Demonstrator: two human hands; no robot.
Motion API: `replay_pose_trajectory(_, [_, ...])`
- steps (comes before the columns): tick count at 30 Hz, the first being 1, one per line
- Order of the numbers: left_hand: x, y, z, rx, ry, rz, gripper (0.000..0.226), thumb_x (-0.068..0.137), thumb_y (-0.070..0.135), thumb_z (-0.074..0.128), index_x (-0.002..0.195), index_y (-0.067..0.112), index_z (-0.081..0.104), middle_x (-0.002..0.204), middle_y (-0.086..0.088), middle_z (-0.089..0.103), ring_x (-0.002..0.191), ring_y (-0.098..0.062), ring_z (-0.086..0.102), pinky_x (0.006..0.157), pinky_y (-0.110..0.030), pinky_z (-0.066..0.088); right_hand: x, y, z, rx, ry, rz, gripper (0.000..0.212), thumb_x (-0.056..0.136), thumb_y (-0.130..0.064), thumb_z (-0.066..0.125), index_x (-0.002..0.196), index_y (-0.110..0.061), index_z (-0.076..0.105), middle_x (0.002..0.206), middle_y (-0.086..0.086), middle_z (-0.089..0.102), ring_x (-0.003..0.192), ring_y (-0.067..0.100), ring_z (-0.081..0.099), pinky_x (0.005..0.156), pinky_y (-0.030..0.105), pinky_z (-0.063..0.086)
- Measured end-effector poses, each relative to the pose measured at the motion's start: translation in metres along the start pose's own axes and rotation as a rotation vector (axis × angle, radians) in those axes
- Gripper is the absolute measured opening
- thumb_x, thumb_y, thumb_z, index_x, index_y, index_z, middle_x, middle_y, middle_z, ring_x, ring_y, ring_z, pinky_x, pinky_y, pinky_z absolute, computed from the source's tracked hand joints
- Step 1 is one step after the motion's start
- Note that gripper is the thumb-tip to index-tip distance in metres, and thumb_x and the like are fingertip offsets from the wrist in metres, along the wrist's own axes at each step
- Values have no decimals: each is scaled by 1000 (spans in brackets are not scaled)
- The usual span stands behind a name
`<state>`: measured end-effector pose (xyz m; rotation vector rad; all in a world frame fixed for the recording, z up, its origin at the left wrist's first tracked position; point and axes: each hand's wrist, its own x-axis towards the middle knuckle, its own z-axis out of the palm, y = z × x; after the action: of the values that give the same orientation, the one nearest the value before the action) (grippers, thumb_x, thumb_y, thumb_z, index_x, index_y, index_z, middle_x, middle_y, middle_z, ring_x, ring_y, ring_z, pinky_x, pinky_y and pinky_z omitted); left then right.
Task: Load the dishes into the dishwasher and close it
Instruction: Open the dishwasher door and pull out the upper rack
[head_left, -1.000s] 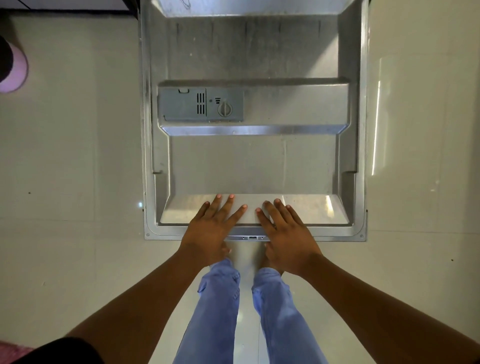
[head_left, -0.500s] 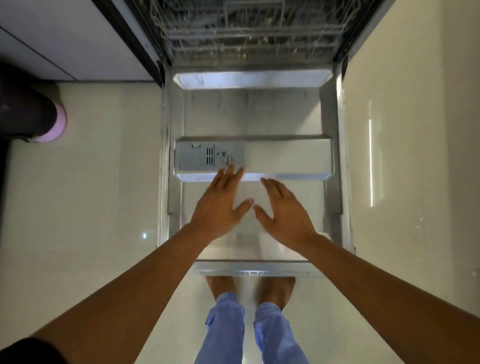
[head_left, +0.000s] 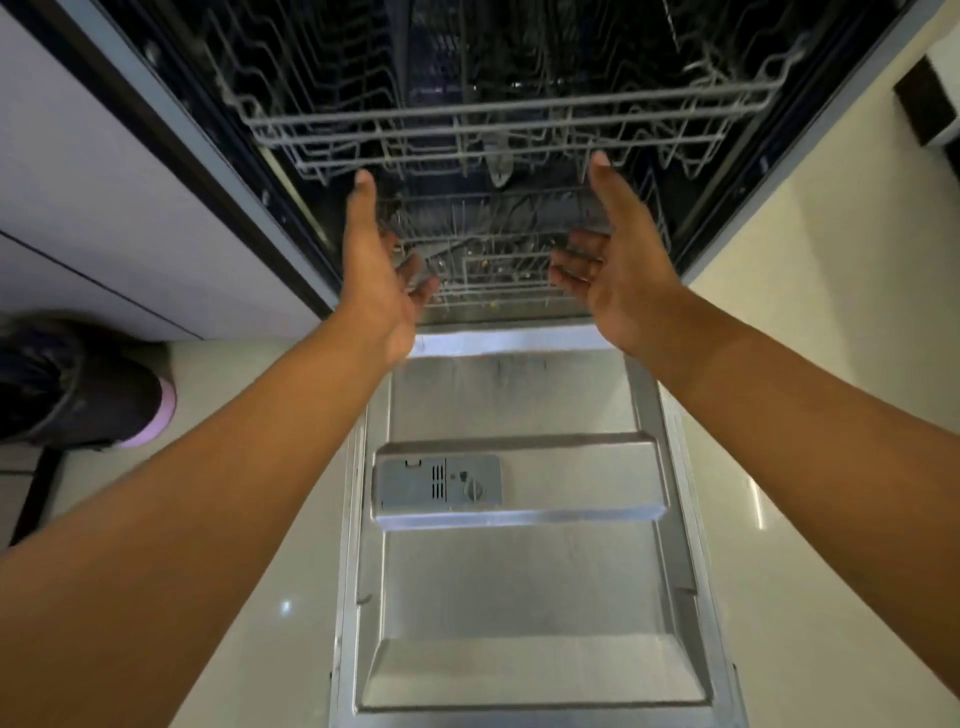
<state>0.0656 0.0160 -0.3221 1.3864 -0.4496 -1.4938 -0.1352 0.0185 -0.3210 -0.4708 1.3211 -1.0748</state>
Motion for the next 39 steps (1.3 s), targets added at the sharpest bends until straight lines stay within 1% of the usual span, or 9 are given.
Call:
replay_pose_trajectory(4, [22, 42, 12, -254, -39, -36, 99, 88, 73, 59, 165, 25, 18, 166, -9, 31, 149, -37, 35, 117, -58, 36, 17, -34, 8, 104, -38, 9, 62, 84, -65, 74, 131, -30, 52, 136, 15, 56, 117, 37, 64, 99, 46, 57])
replay_pose_trajectory(7, [35, 67, 21, -367, -23, -79, 107, 82, 74, 67, 164, 23, 22, 166, -14, 29, 147, -39, 38, 115, -57, 40, 29, -51, 10, 185, -36, 32, 71, 77, -63, 82, 132, -28, 53, 131, 18, 56, 113, 41, 67, 97, 49, 59])
replay_pose_trajectory(11, [45, 76, 29, -353, 54, -140, 95, 90, 63, 68, 160, 12, 29, 160, -21, 37, 136, -40, 52, 111, -54, 47, 41, -58, 11, 255, -34, 103, 89, 77, -60, 84, 150, -31, 43, 131, 27, 56, 112, 43, 66, 95, 50, 59])
replay_pose_trajectory(15, [50, 76, 34, -324, 90, -142, 69, 100, 45, 63, 152, 5, 41, 146, -20, 50, 121, -39, 63, 102, -52, 55, 47, -60, 9, 300, -18, 102, 76, 90, -54, 74, 152, -21, 45, 122, 28, 68, 102, 38, 75, 96, 50, 59])
replay_pose_trajectory(23, [38, 78, 30, -300, 65, -136, 39, 103, 37, 60, 100, -1, 54, 136, -22, 59, 116, -40, 67, 102, -54, 54, 38, -60, 7, 283, -17, 83, 66, 95, -48, 71, 148, -15, 50, 124, 25, 70, 96, 31, 78, 86, 42, 64])
replay_pose_trajectory(28, [24, 72, 20, -290, 74, -140, 39, 104, 33, 59, 118, -2, 53, 118, -21, 63, 114, -40, 68, 101, -54, 55, 21, -52, 2, 277, -28, 79, 65, 96, -45, 70, 150, -17, 47, 132, 28, 65, 98, 32, 77, 87, 42, 64])
replay_pose_trajectory(33, [0, 58, 10, -297, 93, -134, 38, 104, 32, 61, 123, 0, 54, 131, -22, 62, 108, -41, 70, 97, -54, 57, -3, -37, -6, 302, -18, 87, 58, 96, -43, 71, 145, -18, 52, 126, 31, 66, 92, 34, 78, 83, 42, 65])
replay_pose_trajectory(36, [-19, 46, 3, -307, 99, -127, 33, 103, 30, 63, 117, 1, 55, 122, -21, 64, 105, -41, 71, 93, -53, 59, -19, -26, -14, 314, -26, 101, 56, 97, -44, 70, 144, -18, 55, 116, 28, 72, 93, 34, 78, 81, 41, 65])
replay_pose_trajectory(39, [-41, 33, -8, -331, 105, -133, 37, 102, 27, 65, 125, 0, 57, 124, -22, 67, 103, -41, 73, 90, -52, 61, -39, -15, -21, 325, 3, 117, 53, 97, -42, 70, 140, -14, 57, 110, 27, 75, 94, 34, 78, 84, 43, 64])
